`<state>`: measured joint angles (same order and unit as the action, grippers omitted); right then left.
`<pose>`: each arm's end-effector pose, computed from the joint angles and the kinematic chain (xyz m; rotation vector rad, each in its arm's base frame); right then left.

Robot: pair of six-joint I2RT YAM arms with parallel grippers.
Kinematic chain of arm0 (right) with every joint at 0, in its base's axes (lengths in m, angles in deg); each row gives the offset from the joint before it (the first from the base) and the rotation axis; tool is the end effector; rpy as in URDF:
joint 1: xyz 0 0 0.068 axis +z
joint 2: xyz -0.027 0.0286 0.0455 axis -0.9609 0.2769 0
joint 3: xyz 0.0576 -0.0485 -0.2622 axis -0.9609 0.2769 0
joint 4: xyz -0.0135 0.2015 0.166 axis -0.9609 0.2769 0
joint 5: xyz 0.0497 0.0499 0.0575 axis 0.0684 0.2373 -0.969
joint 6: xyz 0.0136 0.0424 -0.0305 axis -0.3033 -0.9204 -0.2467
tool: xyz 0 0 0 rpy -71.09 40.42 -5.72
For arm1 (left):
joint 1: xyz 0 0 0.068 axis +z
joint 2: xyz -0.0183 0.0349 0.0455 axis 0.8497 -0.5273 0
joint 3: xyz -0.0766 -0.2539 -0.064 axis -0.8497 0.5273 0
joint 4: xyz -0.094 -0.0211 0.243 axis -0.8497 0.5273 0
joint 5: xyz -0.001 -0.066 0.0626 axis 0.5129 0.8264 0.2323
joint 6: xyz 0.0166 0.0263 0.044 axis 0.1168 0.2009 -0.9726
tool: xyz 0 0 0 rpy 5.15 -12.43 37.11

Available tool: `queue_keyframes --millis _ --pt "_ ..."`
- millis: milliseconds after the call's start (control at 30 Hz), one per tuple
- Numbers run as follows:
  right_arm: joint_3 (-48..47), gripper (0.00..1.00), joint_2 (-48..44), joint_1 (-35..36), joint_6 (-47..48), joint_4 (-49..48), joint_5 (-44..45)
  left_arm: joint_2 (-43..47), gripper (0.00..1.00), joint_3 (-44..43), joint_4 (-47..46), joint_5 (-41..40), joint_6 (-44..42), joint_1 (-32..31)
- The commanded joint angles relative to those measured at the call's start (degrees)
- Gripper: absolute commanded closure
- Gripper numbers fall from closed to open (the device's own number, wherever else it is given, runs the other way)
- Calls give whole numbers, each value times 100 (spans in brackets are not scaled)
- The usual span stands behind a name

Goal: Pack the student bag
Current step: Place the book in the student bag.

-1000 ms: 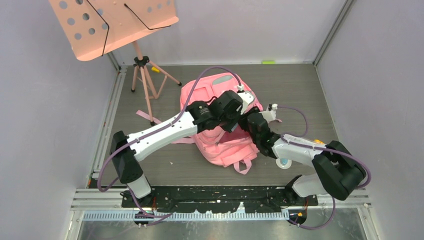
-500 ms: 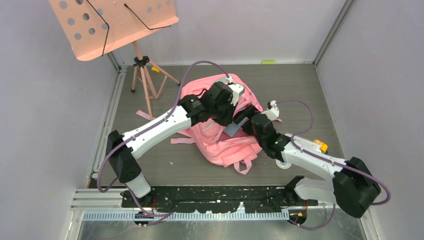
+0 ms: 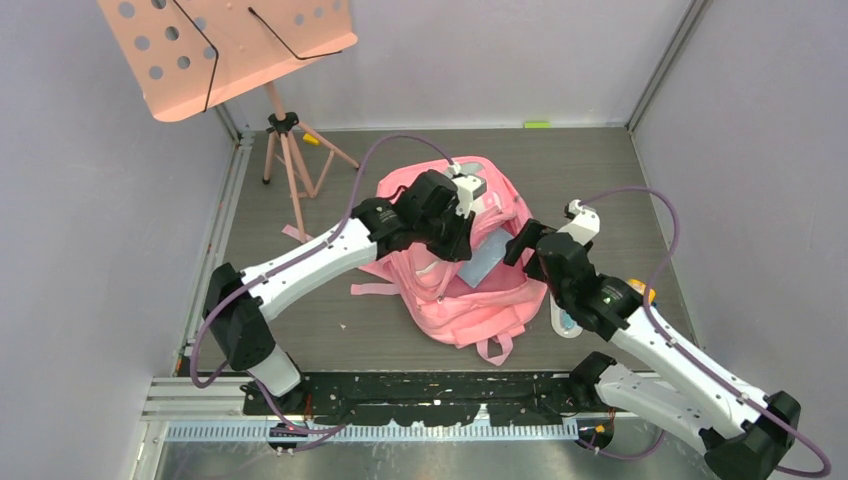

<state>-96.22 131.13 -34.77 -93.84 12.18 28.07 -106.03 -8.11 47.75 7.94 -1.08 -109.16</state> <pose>0.1521 0.1006 0.2797 0.4116 2.0348 0.3427 0.2227 -0.2831 0.3373 0.7355 2.3184 -0.7654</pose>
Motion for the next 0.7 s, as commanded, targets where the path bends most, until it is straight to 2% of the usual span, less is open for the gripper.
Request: queue_keyframes --millis 0,67,100,167,233,300,400,567,667 --pt "-451 5 -466 -31 1080 919 56 27 100 370 -558 -21 391 220" --pt "-576 5 -623 -32 1126 1009 -176 -66 100 421 -733 199 447 220" --pt "-633 5 -741 -27 1096 1056 -208 -112 96 439 -808 321 457 214" --pt "-687 5 -897 -30 988 1212 -247 -170 76 498 -964 648 457 205" --pt "-722 5 -981 -33 951 1362 -459 -158 42 598 -1128 1040 438 210" --pt "-780 5 -993 -32 1062 1487 -831 47 25 766 -1211 1089 442 223" --pt "-978 6 -1007 -35 1096 1911 -1104 466 13 1090 -1119 713 580 343" --pt "-1197 6 -1337 -32 990 2435 -1464 1383 2 1686 -629 239 714 546" --pt "-1334 8 -1400 -31 989 2583 -1804 1889 0 1990 -292 -179 824 611"
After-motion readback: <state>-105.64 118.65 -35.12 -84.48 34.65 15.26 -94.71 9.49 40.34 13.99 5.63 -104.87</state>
